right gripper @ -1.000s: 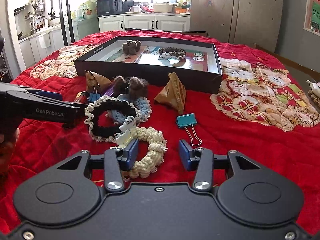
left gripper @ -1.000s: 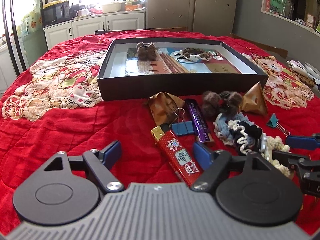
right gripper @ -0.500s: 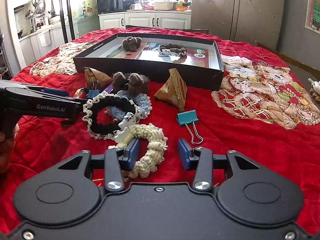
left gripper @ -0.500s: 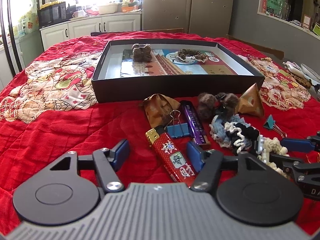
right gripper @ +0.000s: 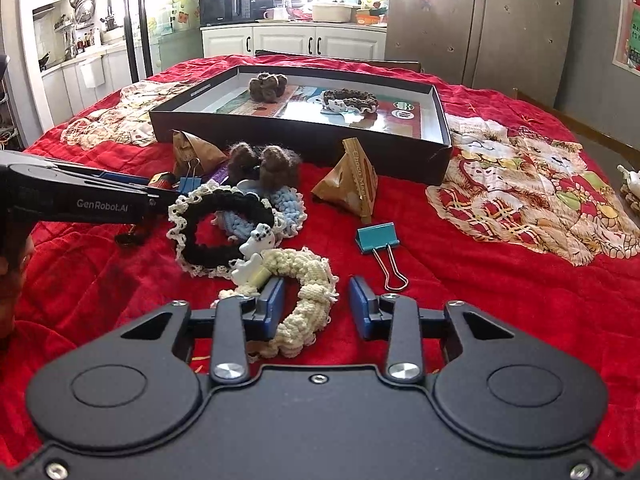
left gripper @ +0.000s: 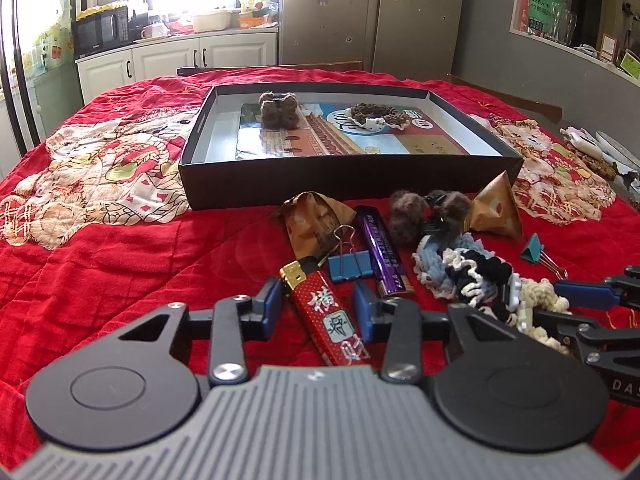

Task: Organize objects
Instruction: 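Grasp the red printed tube with the left gripper while the right gripper grasps the cream crochet ring, then carry the red tube in the left gripper into the box while the right gripper carries the cream ring there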

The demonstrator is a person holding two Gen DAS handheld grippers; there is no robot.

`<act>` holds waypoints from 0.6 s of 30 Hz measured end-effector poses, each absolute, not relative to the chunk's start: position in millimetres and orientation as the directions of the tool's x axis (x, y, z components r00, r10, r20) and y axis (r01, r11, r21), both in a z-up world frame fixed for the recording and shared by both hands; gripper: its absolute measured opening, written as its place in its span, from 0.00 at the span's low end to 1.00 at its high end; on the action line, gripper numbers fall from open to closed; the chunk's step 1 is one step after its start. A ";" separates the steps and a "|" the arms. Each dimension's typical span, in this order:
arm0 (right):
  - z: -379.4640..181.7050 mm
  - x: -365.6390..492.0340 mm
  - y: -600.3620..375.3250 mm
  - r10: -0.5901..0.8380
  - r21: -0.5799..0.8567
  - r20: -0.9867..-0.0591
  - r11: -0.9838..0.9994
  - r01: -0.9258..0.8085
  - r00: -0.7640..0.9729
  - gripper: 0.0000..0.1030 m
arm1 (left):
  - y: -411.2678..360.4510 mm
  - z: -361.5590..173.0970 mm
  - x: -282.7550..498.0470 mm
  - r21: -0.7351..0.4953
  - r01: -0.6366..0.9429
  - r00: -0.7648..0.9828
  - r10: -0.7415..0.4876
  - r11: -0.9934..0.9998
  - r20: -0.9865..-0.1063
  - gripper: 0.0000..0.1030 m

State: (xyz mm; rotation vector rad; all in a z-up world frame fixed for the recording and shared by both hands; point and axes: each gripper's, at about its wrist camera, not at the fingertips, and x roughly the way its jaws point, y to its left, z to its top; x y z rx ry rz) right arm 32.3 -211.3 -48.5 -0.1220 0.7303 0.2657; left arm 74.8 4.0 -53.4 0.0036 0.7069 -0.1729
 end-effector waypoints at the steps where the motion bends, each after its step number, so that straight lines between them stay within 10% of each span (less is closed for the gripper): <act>1: -48.4 32.2 -211.0 0.197 -0.019 -0.672 0.959 -0.283 0.714 0.30 | 4.4 -53.2 74.7 -0.058 0.159 0.747 -0.158 0.986 -0.646 0.38; 18: -45.7 30.3 -213.9 0.197 -0.007 -0.667 0.963 -0.271 0.719 0.14 | 9.6 -49.7 70.3 -0.085 0.160 0.747 -0.177 0.983 -0.641 0.30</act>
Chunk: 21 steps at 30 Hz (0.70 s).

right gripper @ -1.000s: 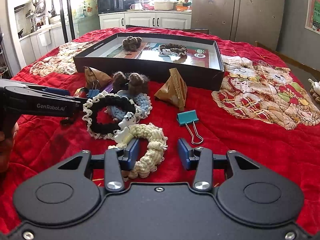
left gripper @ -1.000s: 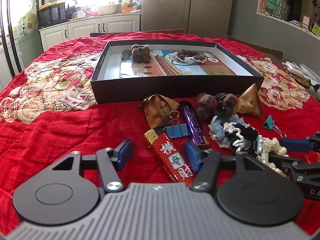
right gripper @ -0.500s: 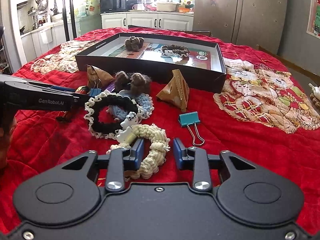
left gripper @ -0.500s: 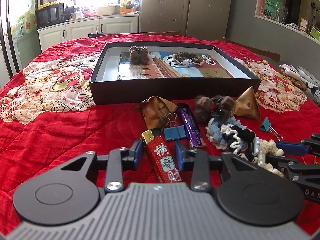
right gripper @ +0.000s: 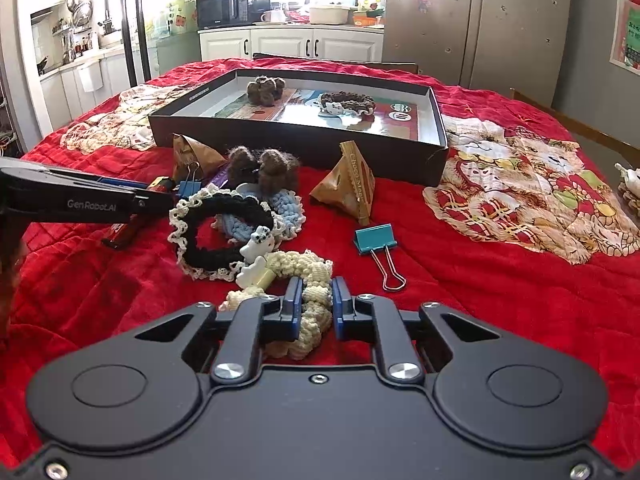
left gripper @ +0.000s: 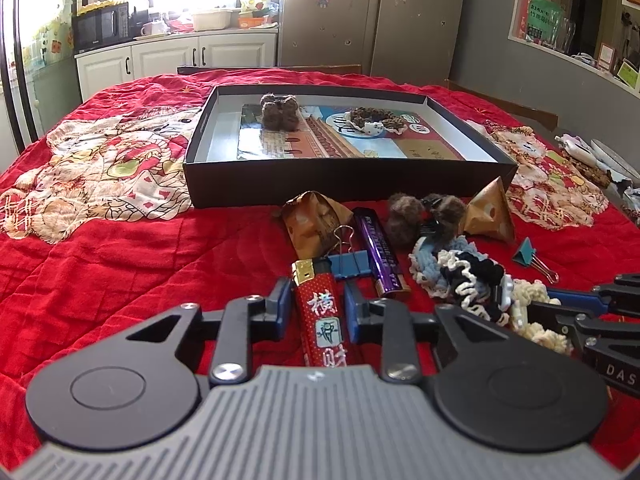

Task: Organize objects
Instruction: 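Carry the red tube in the left gripper into the box while the right gripper carries the cream ring there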

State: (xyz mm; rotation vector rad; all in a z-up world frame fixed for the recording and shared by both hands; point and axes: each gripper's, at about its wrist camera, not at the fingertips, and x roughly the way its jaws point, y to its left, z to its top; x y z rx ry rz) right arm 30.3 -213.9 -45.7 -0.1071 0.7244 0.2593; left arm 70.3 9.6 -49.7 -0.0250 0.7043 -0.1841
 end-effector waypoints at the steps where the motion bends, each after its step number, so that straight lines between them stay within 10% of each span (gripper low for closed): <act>1: -45.2 29.6 -214.3 0.197 -0.006 -0.666 0.963 -0.269 0.720 0.13 | 9.9 -49.2 69.8 -0.085 0.160 0.747 -0.177 0.983 -0.641 0.30; 21: -20.3 22.7 -217.8 0.199 -0.008 -0.615 0.966 -0.258 0.763 0.13 | 13.0 -28.7 55.1 -0.103 0.187 0.767 -0.211 0.977 -0.606 0.25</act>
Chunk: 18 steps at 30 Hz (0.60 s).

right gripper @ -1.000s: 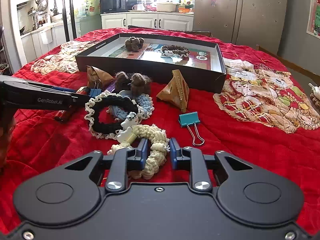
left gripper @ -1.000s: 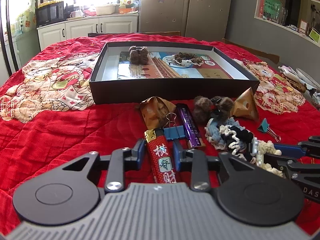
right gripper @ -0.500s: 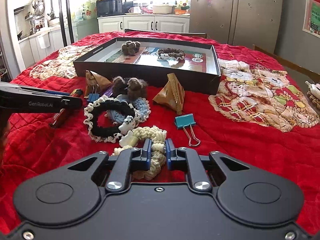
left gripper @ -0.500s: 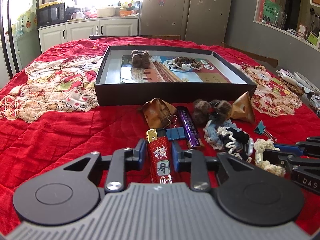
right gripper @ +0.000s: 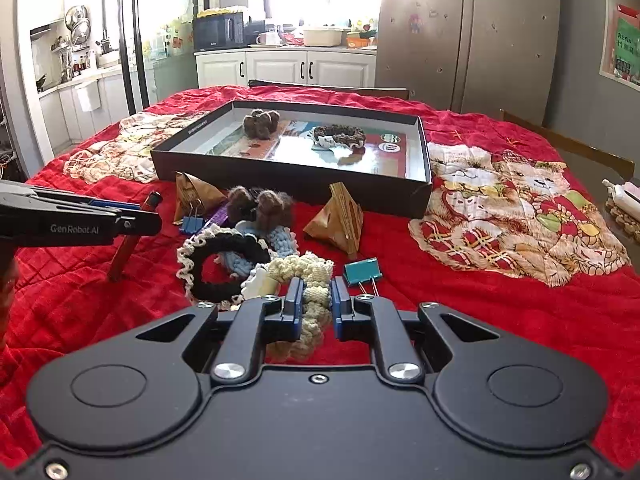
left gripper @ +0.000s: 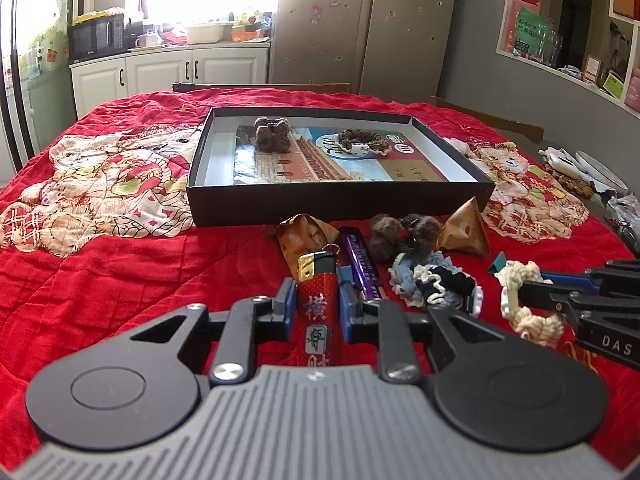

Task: Organize objects
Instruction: 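Carry the red tube in the left gripper into the box while the right gripper carries the cream ring there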

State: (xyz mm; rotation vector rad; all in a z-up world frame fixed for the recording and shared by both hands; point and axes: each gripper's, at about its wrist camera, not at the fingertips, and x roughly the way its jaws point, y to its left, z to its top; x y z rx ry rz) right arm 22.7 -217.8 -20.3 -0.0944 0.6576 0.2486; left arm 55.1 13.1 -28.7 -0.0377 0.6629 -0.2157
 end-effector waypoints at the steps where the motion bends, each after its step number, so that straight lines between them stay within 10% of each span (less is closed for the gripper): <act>1: -19.3 22.3 -217.5 0.199 -0.010 -0.613 0.966 -0.259 0.765 0.13 | 13.1 -28.4 54.5 -0.103 0.187 0.768 -0.211 0.977 -0.605 0.25; 18: 19.0 34.6 -206.2 0.221 -0.075 -0.549 0.948 -0.310 0.806 0.13 | 14.4 0.3 54.4 -0.094 0.220 0.792 -0.234 0.971 -0.564 0.25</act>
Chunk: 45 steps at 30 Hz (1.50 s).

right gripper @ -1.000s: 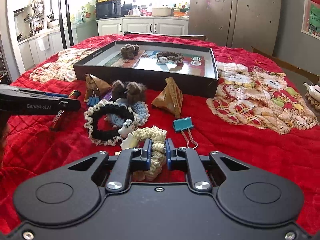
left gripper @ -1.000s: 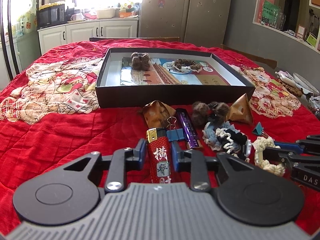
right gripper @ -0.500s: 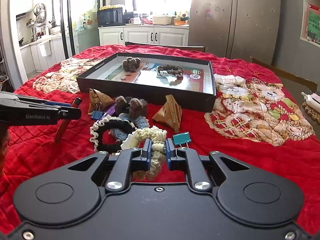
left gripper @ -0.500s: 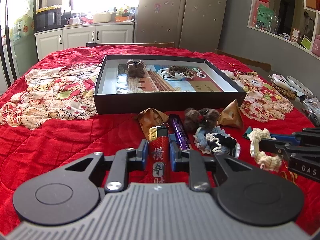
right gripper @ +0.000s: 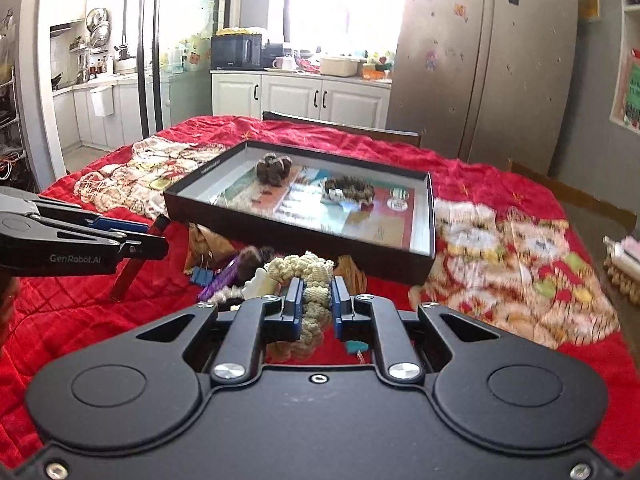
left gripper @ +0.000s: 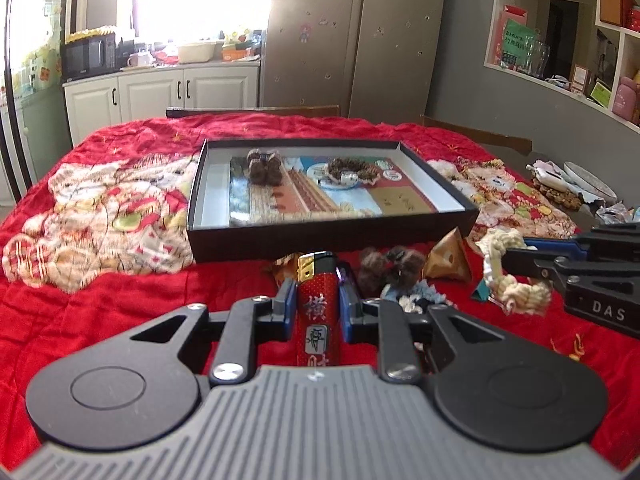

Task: Organize objects
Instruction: 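Carry the red tube in the left gripper into the box while the right gripper carries the cream ring there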

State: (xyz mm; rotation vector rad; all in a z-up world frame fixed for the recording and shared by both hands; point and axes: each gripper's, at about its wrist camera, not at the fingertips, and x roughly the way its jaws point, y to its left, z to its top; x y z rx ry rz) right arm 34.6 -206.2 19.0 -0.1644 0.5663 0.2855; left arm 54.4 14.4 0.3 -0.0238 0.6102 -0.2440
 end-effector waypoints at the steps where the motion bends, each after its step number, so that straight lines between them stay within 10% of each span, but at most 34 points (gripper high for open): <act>1: 21.8 37.1 -204.9 0.220 -0.084 -0.544 0.946 -0.314 0.810 0.13 | 14.2 3.3 56.0 -0.093 0.222 0.795 -0.235 0.971 -0.559 0.25; 45: -9.1 300.4 -230.1 0.067 -0.043 -0.614 0.992 -0.118 0.787 0.13 | -26.2 -8.2 299.4 -0.060 0.146 0.735 -0.149 0.987 -0.661 0.25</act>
